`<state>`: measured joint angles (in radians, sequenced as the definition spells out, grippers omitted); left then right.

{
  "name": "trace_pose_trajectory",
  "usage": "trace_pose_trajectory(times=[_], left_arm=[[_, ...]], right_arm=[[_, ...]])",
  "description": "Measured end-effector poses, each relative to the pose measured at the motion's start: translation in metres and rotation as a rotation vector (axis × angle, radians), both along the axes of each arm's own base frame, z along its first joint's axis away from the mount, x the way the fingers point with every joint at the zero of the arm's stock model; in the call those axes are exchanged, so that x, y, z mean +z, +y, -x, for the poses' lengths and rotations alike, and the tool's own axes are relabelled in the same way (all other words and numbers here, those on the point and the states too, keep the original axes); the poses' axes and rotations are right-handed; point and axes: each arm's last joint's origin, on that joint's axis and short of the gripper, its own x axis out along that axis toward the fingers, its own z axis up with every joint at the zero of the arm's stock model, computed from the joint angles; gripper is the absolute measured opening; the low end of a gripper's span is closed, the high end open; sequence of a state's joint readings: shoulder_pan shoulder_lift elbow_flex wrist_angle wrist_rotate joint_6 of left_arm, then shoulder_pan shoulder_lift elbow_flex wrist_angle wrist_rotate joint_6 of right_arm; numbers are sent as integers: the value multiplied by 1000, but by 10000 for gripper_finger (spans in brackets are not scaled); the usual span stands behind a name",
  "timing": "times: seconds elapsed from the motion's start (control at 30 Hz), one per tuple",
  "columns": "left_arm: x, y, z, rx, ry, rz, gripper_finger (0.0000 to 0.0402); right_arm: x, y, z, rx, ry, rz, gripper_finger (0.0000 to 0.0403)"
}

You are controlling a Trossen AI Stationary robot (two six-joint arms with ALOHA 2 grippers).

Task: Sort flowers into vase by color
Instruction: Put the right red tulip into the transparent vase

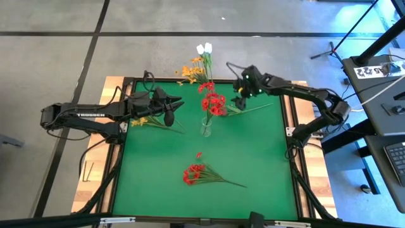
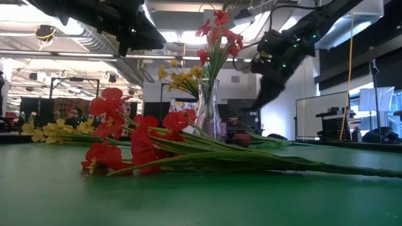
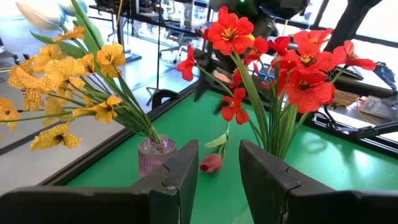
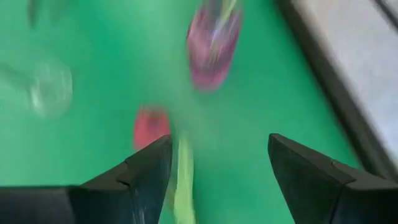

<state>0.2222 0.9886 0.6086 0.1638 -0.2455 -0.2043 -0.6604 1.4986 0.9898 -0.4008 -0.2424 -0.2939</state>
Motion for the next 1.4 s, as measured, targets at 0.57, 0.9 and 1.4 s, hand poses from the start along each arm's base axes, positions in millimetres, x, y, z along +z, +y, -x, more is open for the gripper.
trace_pose_trajectory(times=[0.57,0.9,1.4], left_arm=[[-2,-2,0,-10,20,7,112],[-2,-2,0,-10,20,7,112],[-2,-4,0,-15,19,10,112]], right_arm=[[-52,33,32,19,406,31,265],[-74,31,32,-19,482,3,219],[-82,26,25,-57,434,-151,91]])
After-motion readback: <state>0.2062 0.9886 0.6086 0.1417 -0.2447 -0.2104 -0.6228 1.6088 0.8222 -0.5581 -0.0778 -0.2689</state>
